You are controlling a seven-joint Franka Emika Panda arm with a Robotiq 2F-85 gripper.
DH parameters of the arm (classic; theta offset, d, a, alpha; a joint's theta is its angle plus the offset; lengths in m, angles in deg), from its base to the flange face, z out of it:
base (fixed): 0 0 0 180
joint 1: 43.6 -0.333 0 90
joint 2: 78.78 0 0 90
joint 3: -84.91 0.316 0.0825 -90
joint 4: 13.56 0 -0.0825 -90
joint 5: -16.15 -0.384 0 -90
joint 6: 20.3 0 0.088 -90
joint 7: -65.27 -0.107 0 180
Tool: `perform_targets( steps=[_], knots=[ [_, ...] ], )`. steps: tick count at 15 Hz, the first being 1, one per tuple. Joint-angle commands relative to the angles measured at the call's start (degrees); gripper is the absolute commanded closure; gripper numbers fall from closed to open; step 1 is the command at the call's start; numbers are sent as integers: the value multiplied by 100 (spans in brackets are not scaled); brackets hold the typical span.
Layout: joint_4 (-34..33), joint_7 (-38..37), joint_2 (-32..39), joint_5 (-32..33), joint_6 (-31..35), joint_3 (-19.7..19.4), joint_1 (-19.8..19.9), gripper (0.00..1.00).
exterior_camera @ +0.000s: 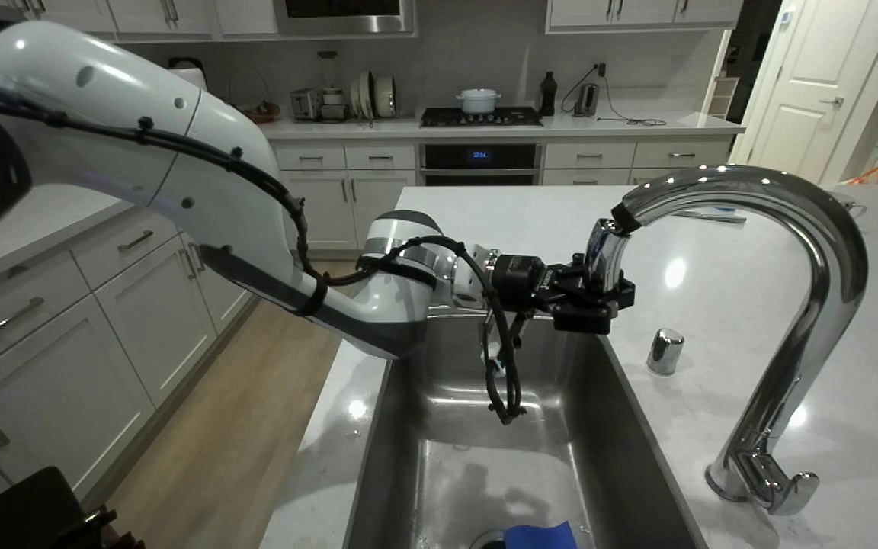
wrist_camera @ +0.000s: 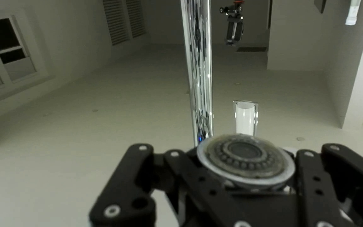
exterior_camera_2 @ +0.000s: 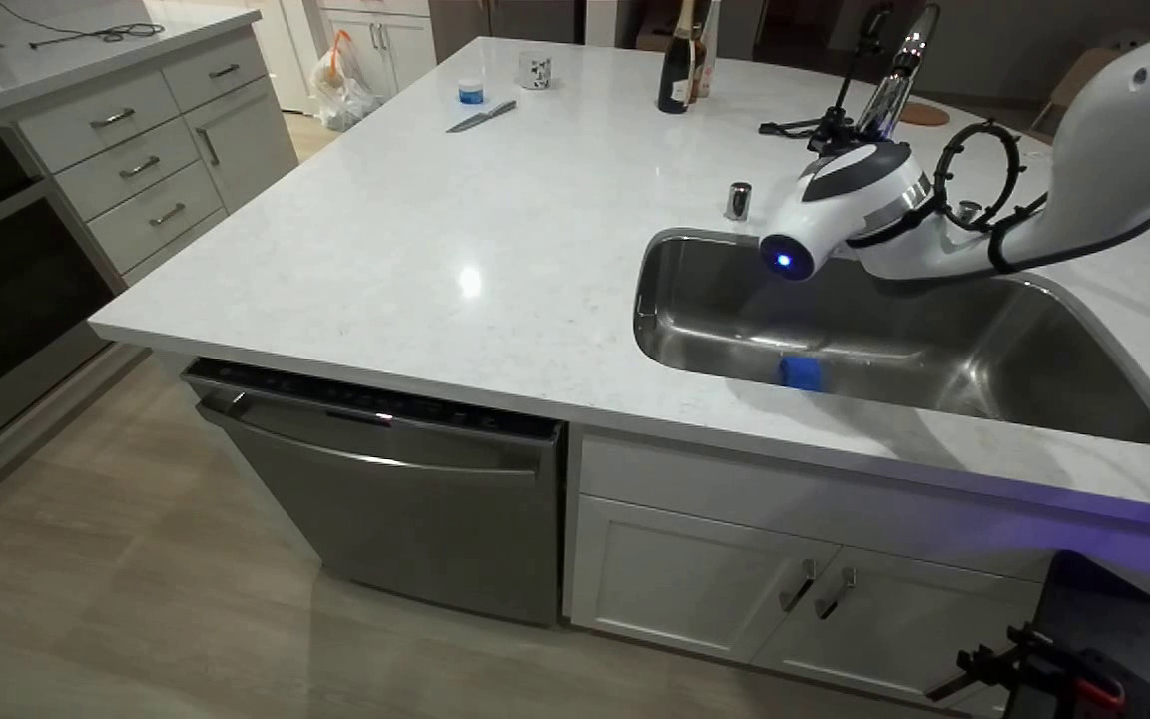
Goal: Push back the extendable spout
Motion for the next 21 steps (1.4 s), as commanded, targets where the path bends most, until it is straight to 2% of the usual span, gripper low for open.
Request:
perform_targets(
  steps=[1,5,11,21],
  knots=[
    [-156,98,-38,-345,157,104,96,98],
    [-335,503,-126,-991,548,168,207,98],
    [-480,1193,-251,-1551,1052,118,206,98],
    [-371,2943,-608,-2749,2212,47,296,98]
  ],
)
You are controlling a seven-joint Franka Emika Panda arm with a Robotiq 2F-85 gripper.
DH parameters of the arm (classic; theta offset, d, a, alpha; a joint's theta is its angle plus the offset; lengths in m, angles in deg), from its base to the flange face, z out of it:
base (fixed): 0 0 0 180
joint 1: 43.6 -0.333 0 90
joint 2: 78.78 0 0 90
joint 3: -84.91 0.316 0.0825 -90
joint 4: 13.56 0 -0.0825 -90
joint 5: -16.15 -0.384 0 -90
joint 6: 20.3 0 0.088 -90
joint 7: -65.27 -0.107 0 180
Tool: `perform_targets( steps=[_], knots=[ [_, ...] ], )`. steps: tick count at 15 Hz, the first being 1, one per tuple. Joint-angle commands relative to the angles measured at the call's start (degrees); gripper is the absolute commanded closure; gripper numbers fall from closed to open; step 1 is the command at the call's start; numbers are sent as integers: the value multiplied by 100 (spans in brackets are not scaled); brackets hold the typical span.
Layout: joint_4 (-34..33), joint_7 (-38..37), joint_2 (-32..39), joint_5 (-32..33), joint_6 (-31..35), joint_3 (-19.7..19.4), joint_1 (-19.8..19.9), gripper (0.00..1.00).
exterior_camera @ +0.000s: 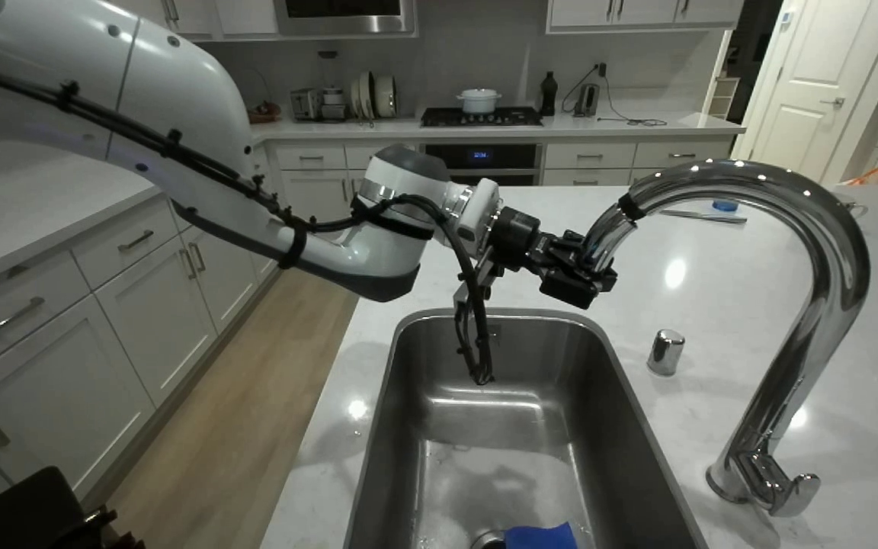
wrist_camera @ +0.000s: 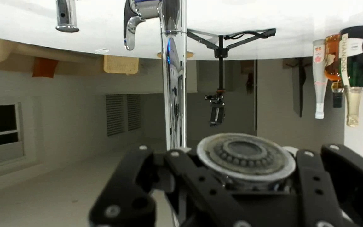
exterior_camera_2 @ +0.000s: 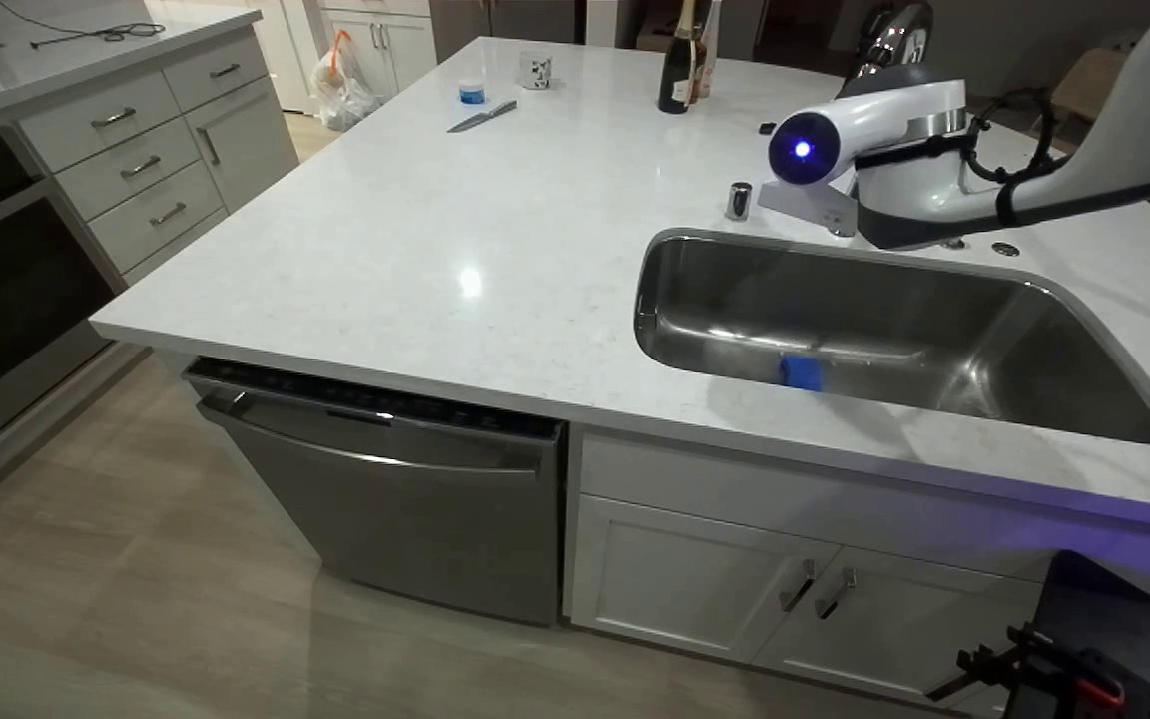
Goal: Push back the extendable spout
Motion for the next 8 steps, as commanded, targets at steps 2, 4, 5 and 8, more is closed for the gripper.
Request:
perform_targets(
  steps=[2,4,5,8],
  knots=[
    [13,929,-146,-649,641,-78,221,98],
    [28,1234,-188,-894,798,-111,234,98],
    [4,1267,-185,-975,766,-155,198,98],
    [-259,224,33,-770,110,-414,-121,98]
  ],
)
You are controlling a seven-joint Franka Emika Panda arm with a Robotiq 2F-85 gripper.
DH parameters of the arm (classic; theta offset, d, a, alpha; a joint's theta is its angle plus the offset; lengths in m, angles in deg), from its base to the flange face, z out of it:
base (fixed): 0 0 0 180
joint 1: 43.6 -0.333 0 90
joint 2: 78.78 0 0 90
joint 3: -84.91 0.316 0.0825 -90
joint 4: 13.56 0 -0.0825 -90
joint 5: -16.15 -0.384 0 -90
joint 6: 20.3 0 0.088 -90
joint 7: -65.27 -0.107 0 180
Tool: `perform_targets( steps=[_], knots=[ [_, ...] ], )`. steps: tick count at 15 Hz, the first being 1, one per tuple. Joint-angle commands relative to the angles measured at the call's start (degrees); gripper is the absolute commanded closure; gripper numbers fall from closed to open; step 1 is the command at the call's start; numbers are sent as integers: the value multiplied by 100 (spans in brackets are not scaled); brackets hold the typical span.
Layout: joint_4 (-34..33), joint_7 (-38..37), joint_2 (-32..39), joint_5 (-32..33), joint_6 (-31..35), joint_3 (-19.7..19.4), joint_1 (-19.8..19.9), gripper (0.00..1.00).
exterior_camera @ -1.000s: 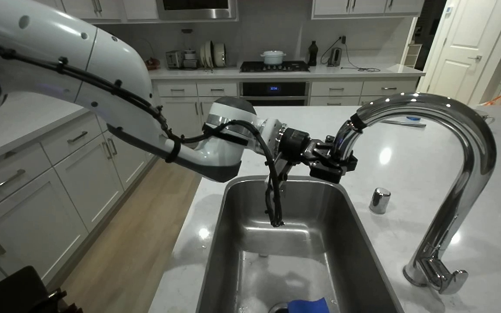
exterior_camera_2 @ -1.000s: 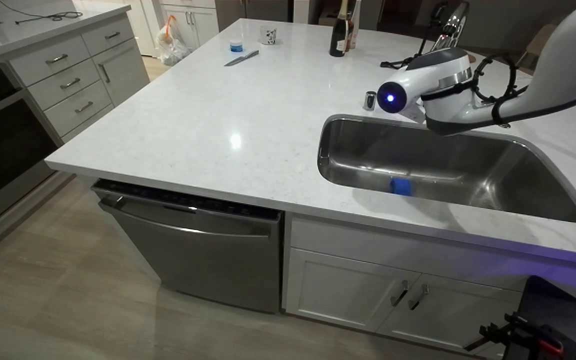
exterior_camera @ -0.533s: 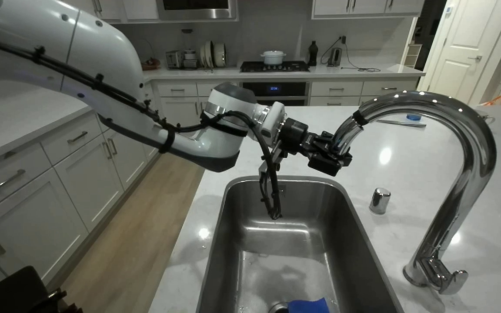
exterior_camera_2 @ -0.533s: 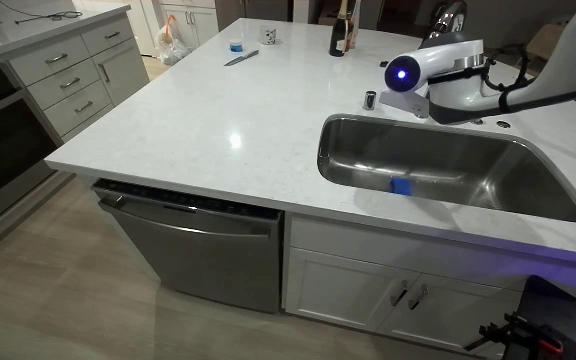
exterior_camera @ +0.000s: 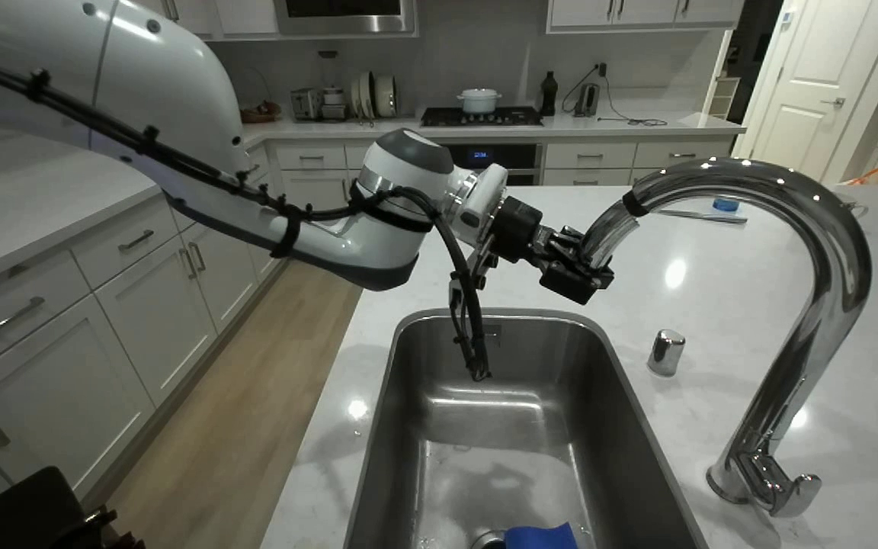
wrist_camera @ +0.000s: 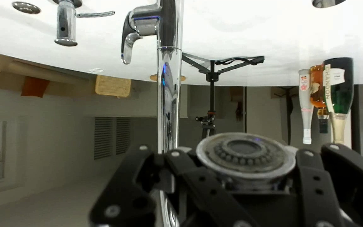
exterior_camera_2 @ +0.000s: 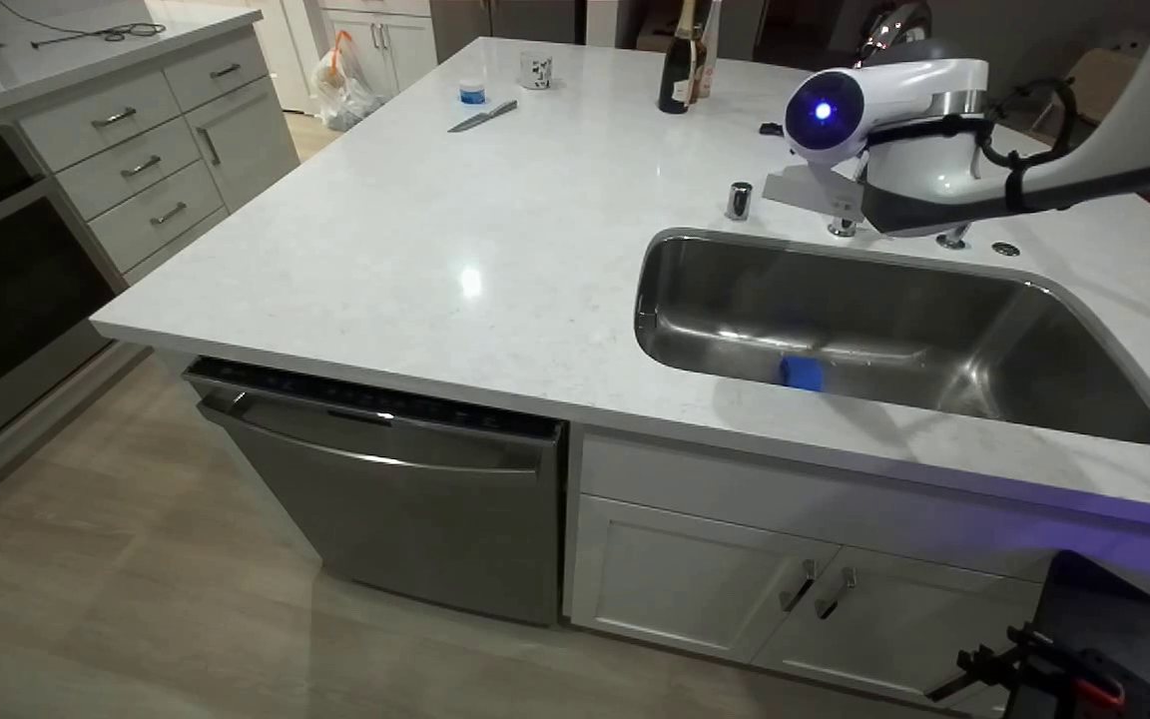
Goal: Push back the extendable spout
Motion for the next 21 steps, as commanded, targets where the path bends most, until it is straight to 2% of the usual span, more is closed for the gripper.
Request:
perform_targets(
  steps=[1,11,14,17,21],
  knots=[
    [-287,-902,249,19,-381,-328,-174,98],
    [-994,-3102,850,30,-1728,-423,-489,98],
    [-937,-3628,904,828,-1535,-595,-551,98],
    [-826,-3974,895,1598,-1283,-599,-448,98],
    [-897,-4079,964,2030,-1378,-507,-336,98]
  ],
)
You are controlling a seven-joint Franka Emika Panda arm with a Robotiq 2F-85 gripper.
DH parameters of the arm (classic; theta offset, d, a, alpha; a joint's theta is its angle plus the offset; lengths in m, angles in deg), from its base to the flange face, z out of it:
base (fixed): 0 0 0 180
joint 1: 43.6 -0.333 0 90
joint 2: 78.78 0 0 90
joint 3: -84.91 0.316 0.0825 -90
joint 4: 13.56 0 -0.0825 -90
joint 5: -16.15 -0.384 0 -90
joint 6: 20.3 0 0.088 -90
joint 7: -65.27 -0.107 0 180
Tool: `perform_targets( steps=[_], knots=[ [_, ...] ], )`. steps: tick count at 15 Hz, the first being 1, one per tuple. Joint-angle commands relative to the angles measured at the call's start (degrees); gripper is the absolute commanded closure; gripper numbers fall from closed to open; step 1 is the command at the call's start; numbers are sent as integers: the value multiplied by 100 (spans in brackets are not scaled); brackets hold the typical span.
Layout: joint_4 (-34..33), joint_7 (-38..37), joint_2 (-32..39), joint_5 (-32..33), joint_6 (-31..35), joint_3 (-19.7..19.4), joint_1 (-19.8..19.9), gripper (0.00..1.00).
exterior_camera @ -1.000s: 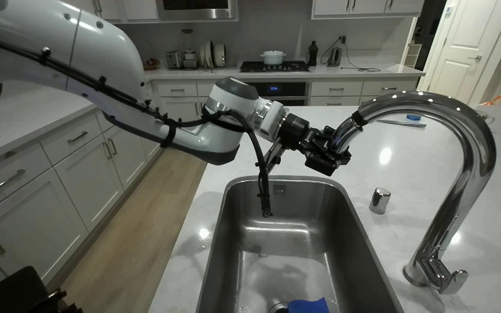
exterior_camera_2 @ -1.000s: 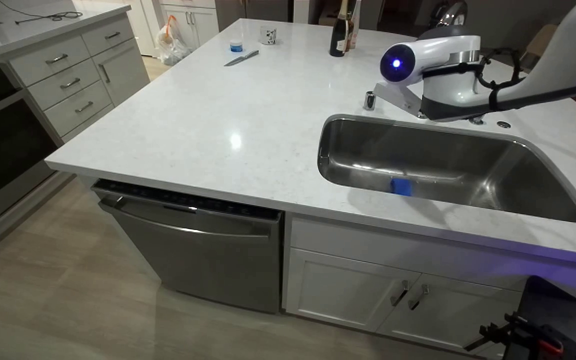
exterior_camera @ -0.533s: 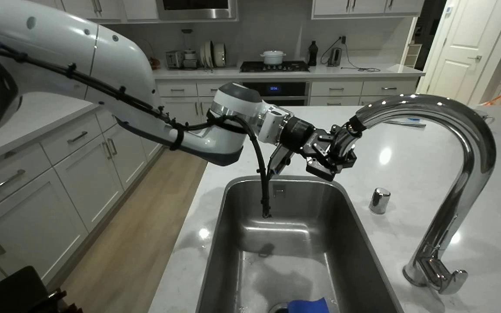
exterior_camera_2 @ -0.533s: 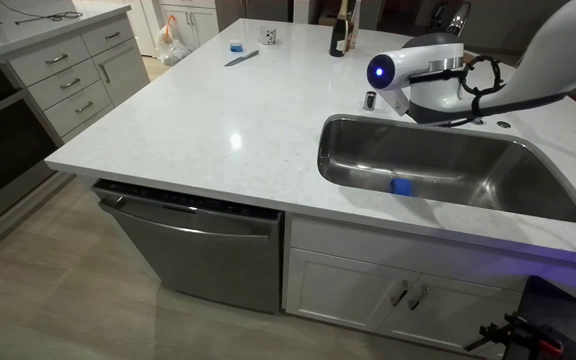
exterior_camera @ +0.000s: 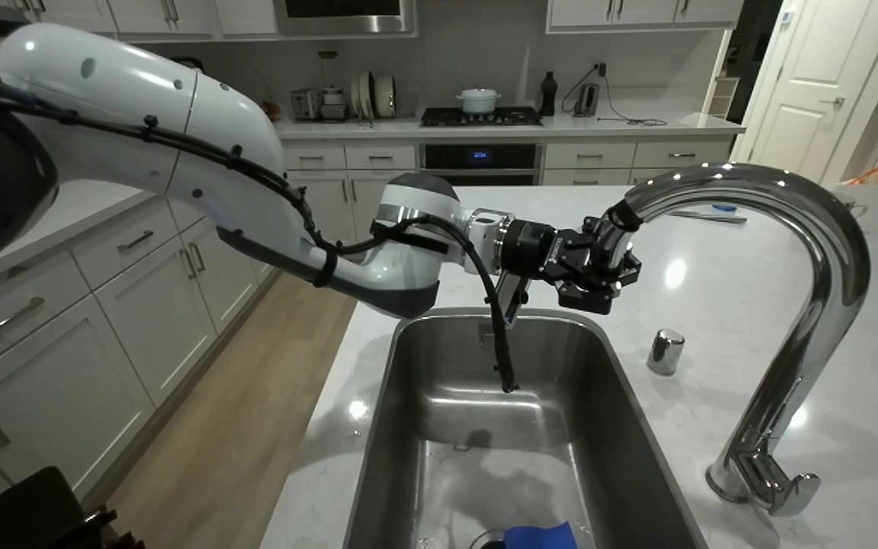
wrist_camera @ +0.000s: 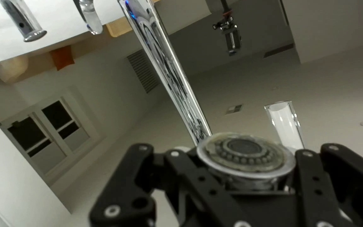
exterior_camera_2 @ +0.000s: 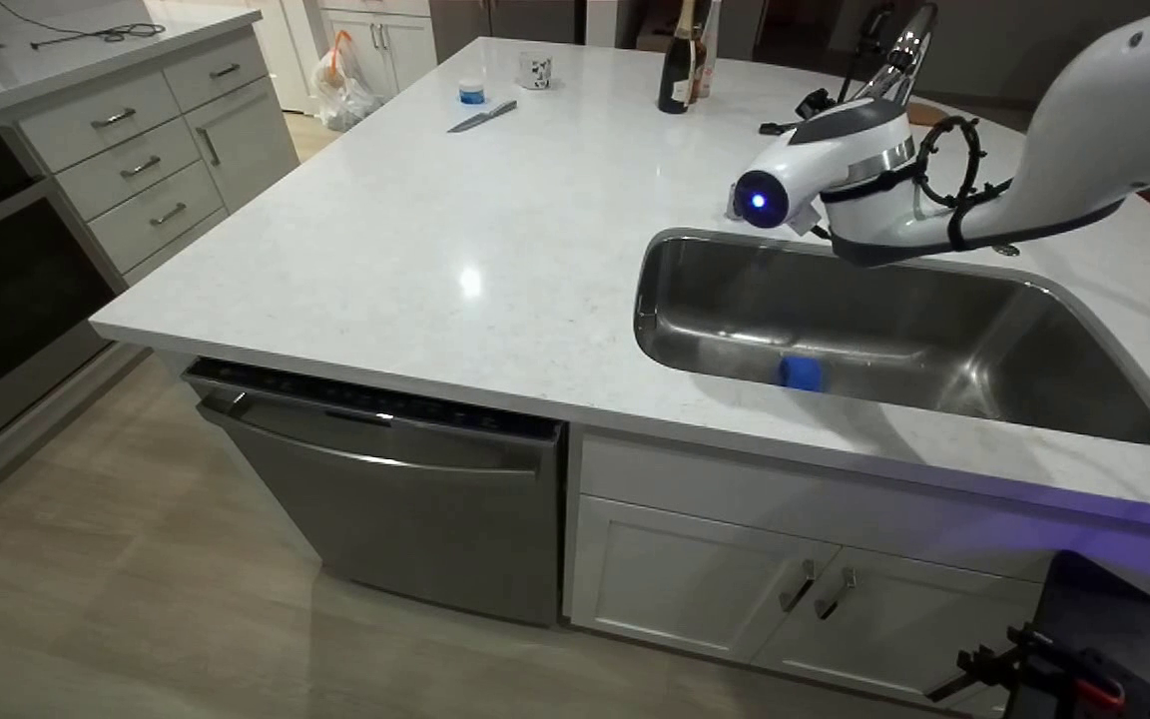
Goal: Push back the extendable spout
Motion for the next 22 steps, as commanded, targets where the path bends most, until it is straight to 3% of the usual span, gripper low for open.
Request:
perform_targets(
  steps=[1,9,13,16,19,22],
  knots=[
    [-135,19,-41,458,165,-51,163,98],
    [97,300,-283,938,1036,52,442,98],
    [151,766,-407,884,1365,82,480,98],
    [137,1470,-480,355,1612,238,616,98],
    [5,2354,-467,-726,1126,343,584,98],
    [-176,2716,-437,-1371,716,285,418,98]
  ],
)
